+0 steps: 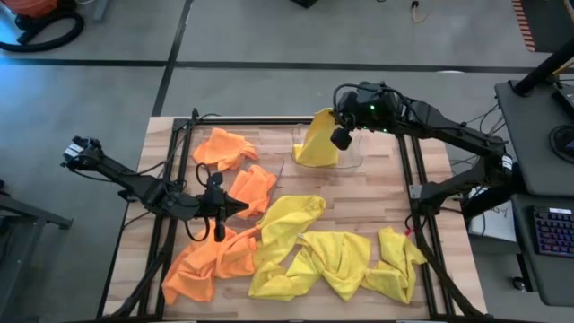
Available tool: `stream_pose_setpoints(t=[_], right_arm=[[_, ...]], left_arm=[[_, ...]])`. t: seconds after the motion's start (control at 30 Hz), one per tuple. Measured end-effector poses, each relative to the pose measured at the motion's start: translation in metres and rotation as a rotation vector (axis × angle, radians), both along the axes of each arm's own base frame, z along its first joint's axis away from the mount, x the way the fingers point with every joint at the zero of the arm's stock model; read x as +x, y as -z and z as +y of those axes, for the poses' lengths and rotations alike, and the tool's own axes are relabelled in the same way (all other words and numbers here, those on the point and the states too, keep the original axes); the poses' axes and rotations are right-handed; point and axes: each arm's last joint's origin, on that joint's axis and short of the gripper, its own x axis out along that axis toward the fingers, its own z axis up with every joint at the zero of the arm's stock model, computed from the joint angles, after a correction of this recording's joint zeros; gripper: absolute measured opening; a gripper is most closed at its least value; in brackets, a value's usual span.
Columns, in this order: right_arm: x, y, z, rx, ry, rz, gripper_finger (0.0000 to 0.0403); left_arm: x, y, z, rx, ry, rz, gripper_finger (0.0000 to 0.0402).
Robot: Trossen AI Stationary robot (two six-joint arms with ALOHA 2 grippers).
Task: Sort microfiber towel by color & place in baskets
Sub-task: Put the yellow microfiber towel into the right transparent bin
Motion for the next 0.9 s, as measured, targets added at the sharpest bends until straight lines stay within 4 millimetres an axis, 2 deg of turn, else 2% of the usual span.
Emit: stream_pose_setpoints(t=[0.17,0.5,0.73,0.9], right_arm=[[0.007,0.009,-0.004,-0.077,0.01,0.008,0.0009],[0.011,0.053,-0.015,-0.194,0.103,0.123,0.0009],[0.01,0.084,-0.017,-0.157,0.062,0.197,0.0009],[0.01,0.103,-0.014,-0.07,-0.01,0.183,0.0009]], left_arm=[[0.0,0.0,0.0,0.0,0.0,0.0,0.0],[0.0,0.0,0.0,-0.002,-0.002,-0.001,0.0],[0.0,0.0,0.0,-0.002,-0.002,-0.001,0.0],[0.0,0.0,0.0,-0.002,-0.002,-0.001,0.0]])
